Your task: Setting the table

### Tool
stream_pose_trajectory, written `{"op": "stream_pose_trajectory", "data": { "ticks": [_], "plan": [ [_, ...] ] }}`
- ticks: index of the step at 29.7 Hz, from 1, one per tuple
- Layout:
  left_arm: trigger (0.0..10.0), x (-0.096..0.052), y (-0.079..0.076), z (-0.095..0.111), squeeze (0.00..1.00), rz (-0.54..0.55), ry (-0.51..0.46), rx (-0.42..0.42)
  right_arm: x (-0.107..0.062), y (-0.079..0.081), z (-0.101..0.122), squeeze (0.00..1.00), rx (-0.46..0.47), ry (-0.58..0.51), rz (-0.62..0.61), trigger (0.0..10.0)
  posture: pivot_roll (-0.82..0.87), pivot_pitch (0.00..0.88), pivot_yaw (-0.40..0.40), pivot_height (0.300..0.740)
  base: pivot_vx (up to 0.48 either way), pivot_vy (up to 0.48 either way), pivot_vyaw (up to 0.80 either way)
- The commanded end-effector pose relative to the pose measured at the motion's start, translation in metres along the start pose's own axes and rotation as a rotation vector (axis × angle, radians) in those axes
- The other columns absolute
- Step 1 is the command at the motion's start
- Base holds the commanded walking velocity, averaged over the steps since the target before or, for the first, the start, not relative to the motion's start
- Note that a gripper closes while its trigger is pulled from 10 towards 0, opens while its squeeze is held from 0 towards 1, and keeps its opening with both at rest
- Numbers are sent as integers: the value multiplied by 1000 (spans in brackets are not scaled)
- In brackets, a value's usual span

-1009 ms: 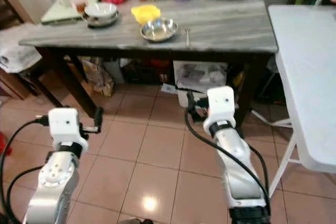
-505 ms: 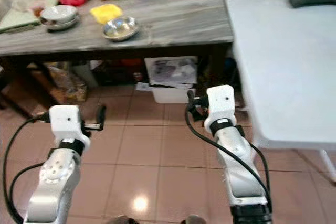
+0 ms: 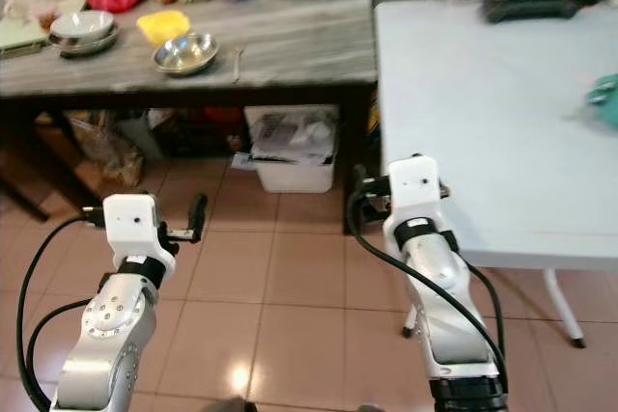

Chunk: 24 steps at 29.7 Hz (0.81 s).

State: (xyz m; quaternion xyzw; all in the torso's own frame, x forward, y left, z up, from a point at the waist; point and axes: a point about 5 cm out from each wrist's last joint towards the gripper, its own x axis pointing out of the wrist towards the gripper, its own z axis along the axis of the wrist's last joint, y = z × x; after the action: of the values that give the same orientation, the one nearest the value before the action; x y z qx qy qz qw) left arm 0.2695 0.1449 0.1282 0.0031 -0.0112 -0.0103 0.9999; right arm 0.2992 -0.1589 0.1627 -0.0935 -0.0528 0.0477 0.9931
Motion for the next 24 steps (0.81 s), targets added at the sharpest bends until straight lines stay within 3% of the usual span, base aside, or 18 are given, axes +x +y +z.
{"op": "stream_pose_trajectory", "data": {
  "ticks": [1, 8, 15, 24],
  "plan": [
    [10000, -2, 7, -2, 0, 18, 16, 8, -1, 8, 3, 0, 7, -11, 18, 10000, -103, 118, 112, 740, 0, -360, 0],
    [10000, -2, 5, -3, 0, -3, 16, 2, 0, 3, 3, 0, 4, -6, -14, 10000, -111, 119, 116, 740, 0, -383, 0],
    [10000, -1, 4, -2, 0, -11, 14, -1, 2, 5, 4, 0, 9, -10, -11, 10000, -109, 112, 114, 740, 0, -396, -505],
    [10000, -2, 5, -3, 0, -3, 13, -1, 5, 5, 6, 0, 5, -19, -5, 10000, -100, 107, 104, 740, 0, -391, 0]
  ]
}}
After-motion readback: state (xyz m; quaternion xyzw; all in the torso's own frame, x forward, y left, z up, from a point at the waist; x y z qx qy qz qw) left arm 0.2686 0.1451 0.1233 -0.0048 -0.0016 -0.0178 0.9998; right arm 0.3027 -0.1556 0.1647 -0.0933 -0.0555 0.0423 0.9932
